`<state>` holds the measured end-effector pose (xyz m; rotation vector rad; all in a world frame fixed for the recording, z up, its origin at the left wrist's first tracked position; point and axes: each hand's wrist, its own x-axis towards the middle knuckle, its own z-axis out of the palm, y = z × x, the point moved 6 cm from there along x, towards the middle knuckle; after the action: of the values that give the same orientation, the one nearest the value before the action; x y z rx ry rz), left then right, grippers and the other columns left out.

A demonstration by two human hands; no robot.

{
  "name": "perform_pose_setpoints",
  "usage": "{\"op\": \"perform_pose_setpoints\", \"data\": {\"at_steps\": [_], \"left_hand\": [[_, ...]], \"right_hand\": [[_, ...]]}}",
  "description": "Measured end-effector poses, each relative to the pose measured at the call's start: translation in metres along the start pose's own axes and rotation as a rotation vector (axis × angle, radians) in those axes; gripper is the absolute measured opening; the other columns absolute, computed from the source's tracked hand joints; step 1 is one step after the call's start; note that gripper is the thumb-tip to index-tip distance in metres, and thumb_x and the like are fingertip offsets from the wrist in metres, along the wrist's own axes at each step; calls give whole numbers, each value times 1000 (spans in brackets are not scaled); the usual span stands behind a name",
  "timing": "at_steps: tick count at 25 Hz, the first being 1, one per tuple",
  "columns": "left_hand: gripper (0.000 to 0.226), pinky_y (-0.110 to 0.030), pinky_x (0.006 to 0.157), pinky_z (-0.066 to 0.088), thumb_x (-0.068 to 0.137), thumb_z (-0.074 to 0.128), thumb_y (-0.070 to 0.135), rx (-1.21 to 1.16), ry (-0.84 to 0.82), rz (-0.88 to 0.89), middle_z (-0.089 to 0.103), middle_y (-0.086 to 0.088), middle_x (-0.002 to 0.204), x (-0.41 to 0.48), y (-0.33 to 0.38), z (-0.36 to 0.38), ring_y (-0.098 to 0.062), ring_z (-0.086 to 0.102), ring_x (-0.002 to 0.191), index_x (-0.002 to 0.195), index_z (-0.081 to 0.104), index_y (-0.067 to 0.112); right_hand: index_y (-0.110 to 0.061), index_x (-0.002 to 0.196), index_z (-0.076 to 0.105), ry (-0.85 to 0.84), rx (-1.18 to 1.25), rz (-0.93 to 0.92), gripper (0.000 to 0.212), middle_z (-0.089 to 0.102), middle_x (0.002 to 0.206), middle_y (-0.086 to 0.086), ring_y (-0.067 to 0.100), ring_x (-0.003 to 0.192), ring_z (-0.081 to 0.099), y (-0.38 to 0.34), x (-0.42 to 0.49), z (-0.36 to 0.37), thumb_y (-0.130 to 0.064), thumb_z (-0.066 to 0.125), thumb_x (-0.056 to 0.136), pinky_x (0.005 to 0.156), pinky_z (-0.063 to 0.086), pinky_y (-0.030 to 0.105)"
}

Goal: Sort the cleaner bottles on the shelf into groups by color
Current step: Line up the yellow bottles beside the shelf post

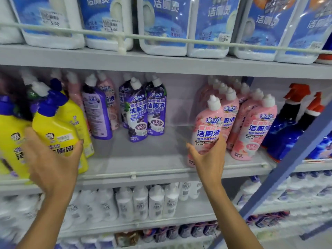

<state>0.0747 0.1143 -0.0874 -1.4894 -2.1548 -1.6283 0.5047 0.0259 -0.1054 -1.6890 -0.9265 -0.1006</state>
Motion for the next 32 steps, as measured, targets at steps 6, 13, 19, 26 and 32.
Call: {"op": "perform_pose_setpoints", "data": {"at_steps": [6, 13, 19, 26, 32], "left_hand": [[107, -58, 95, 46, 77, 81, 50, 30, -74, 18, 38, -15, 152, 8, -4, -5, -36, 38, 139, 157, 19, 14], [108, -62, 88, 48, 77, 82, 49, 0, -71, 47, 41, -17, 146, 6, -2, -4, -42, 43, 131, 157, 16, 17], [107, -67, 88, 46, 77, 82, 46, -11, -101, 11, 40, -21, 146, 7, -4, -4, -46, 42, 132, 156, 16, 17], [108, -65, 88, 47, 78, 83, 46, -21, -97, 31, 40, -19, 146, 5, 2, -7, -43, 42, 132, 156, 15, 17], [110, -62, 91, 50, 78, 81, 48, -16, -111, 61, 41, -20, 144, 8, -3, -6, -43, 42, 132, 156, 13, 15]], "right_hand": [[-15, 127, 49, -8, -5, 34, 85, 62, 117, 6, 27, 105, 60, 7, -7, 9, -59, 86, 64, 89, 52, 43], [-14, 126, 53, -27, -11, -3, 78, 61, 118, 6, 23, 105, 58, 5, -8, 4, -51, 89, 68, 87, 45, 33], [-13, 127, 53, -27, 11, -7, 77, 61, 119, 5, 21, 106, 58, -1, -9, 5, -48, 90, 68, 88, 42, 27], [-15, 130, 51, -26, -9, -6, 79, 59, 121, 4, 20, 107, 56, 1, -9, -1, -50, 88, 69, 90, 44, 31], [-16, 127, 51, -24, -59, -11, 79, 60, 119, 6, 27, 107, 58, 6, -8, 3, -55, 86, 68, 93, 52, 49]]}}
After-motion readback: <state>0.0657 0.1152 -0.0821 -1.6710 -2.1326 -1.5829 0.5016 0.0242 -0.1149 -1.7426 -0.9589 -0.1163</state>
